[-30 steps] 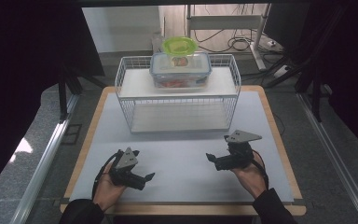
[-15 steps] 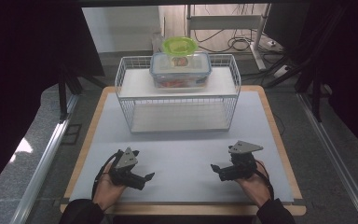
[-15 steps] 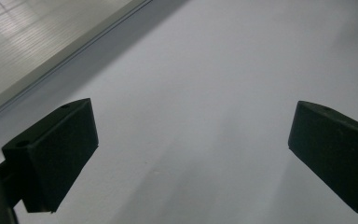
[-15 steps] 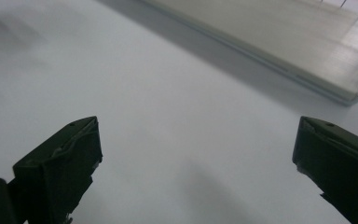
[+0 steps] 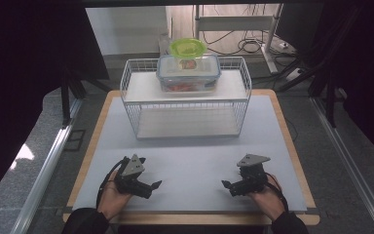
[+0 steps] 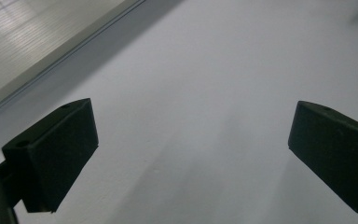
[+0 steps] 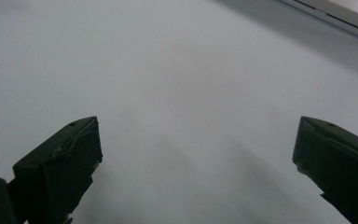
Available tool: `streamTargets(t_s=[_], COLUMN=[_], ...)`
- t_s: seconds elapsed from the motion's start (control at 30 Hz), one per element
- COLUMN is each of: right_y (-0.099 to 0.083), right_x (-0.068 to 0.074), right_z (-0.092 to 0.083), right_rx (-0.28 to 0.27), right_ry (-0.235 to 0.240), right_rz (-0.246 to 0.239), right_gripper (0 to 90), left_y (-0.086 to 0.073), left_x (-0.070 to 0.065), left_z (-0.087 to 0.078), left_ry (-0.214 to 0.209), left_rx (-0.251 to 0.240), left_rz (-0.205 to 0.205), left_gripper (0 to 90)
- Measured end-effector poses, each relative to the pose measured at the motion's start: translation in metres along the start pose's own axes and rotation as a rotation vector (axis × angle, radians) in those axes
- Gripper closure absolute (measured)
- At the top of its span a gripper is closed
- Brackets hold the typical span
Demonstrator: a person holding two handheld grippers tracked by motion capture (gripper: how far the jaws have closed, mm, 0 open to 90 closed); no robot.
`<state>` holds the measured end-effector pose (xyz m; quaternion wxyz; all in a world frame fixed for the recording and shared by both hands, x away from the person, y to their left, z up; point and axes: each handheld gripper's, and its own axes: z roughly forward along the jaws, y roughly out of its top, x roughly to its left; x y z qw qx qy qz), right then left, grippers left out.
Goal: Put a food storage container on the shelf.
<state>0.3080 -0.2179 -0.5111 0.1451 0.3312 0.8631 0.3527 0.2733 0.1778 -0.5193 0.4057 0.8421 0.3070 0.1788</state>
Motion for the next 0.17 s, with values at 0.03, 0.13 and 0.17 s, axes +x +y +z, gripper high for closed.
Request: streamTargets(t_s=[0.03, 0.13, 0.17], right_y=[-0.0004, -0.0006, -0.0006], right_x=[-0.0001, -0.0005, -0.0005], right_z=[0.0006, 0.0009, 0.0009], right_rx=[0.005, 0.000, 0.000], right_ry=[-0.002, -0.006, -0.006], right_rz=[0.000, 0.004, 0.004], right_gripper=[0.9, 0.9, 0.9], left_y=[0.0000, 0.0003, 0.0003], left_x=[0.0001, 0.0005, 0.0007], left_z=[-0.0001, -0.0001, 0.0000], left_ry=[0.000, 0.001, 0.001], left_rx=[-0.001, -0.002, -0.002], left_rz=[0.000, 0.001, 0.000], left_gripper=[1.2, 1.3, 1.3])
